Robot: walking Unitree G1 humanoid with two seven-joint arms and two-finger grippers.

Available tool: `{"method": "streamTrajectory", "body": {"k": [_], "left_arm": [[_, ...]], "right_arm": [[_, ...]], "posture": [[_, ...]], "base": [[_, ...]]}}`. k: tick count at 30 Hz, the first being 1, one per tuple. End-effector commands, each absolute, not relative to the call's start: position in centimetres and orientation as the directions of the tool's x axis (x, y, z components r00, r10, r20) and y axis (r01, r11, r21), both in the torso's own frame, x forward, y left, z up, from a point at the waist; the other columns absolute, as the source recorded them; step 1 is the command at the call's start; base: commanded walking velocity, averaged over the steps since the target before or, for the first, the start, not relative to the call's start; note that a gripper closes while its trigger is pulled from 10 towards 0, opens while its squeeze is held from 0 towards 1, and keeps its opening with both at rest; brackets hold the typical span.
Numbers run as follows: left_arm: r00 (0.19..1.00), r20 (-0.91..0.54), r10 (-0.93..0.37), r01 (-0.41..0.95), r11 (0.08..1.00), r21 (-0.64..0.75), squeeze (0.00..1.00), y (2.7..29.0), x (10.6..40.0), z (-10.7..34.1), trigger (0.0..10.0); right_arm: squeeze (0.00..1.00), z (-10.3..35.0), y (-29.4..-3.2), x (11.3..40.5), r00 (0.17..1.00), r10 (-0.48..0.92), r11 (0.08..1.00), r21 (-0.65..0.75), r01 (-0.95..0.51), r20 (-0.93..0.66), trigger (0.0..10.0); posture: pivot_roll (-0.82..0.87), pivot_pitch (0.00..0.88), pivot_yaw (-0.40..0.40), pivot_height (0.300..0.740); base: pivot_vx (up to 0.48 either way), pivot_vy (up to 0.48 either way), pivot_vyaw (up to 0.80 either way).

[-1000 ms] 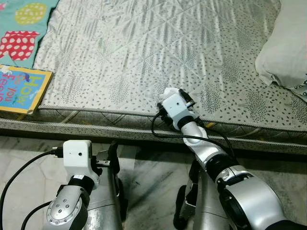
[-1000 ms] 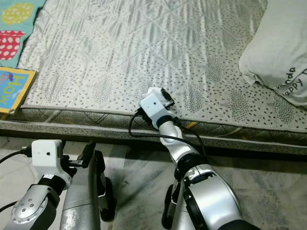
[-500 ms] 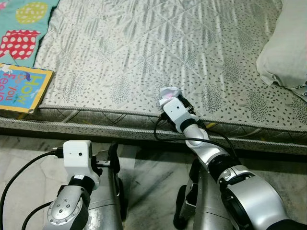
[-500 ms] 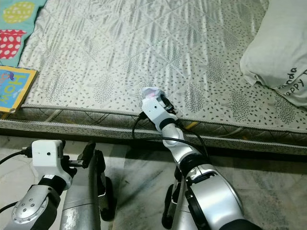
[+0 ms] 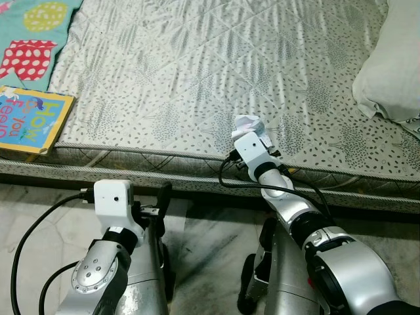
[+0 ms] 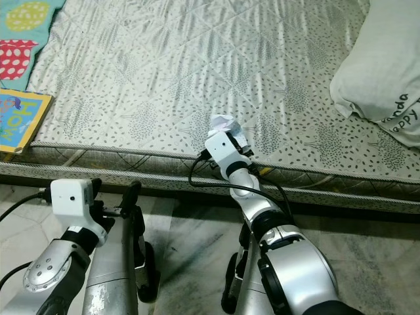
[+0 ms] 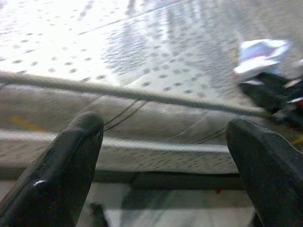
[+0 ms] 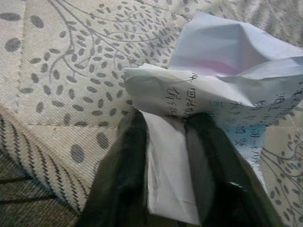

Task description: Clean up the room

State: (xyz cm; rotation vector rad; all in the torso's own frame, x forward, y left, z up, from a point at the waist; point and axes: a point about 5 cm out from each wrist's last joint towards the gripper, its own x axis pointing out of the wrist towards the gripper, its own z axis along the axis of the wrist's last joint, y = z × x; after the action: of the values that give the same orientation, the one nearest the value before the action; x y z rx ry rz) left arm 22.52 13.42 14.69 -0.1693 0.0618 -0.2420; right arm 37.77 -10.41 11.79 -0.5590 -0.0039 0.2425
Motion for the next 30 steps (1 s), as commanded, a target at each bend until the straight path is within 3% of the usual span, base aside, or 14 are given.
{"method": "streamTrajectory", "body": {"k": [1, 21, 28, 30], "left_arm": [[0.957, -0.061, -0.284, 0.267, 0.942, -0.204, 0.0, 12.8, 22.3, 14.0, 10.0], [0.951, -0.026, -0.309, 0.3, 0.937, -0.178, 0.0, 12.7, 24.3, 13.7, 10.0], [0.967, 0.004, -0.254, 0.251, 0.956, -0.154, 0.0, 13.2, 25.1, 13.7, 10.0], [0.985, 0.003, -0.171, 0.169, 0.975, -0.146, 0.0, 14.2, 25.2, 13.3, 10.0]], "right_arm": [[0.0, 10.2, -11.3, 37.1, 0.97, 0.208, 0.829, -0.505, -0.241, -0.122, 0.0], [0.0, 11.8, -12.5, 37.9, 0.978, 0.192, 0.846, -0.493, -0.204, -0.076, 0.0], [0.0, 12.4, -13.0, 38.1, 0.983, 0.179, 0.903, -0.389, -0.18, -0.039, 0.0], [0.0, 12.2, -13.1, 37.8, 0.984, 0.174, 0.934, -0.312, -0.174, -0.027, 0.0]], "posture": [[0.17, 0.312, -0.027, 0.555], [0.11, 0.219, -0.032, 0.555], [0.07, 0.152, -0.038, 0.555], [0.06, 0.12, -0.042, 0.555]], "base": [[0.0, 0.0, 0.0], [0.0, 0.0, 0.0], [0.0, 0.0, 0.0], [0.0, 0.0, 0.0]]}}
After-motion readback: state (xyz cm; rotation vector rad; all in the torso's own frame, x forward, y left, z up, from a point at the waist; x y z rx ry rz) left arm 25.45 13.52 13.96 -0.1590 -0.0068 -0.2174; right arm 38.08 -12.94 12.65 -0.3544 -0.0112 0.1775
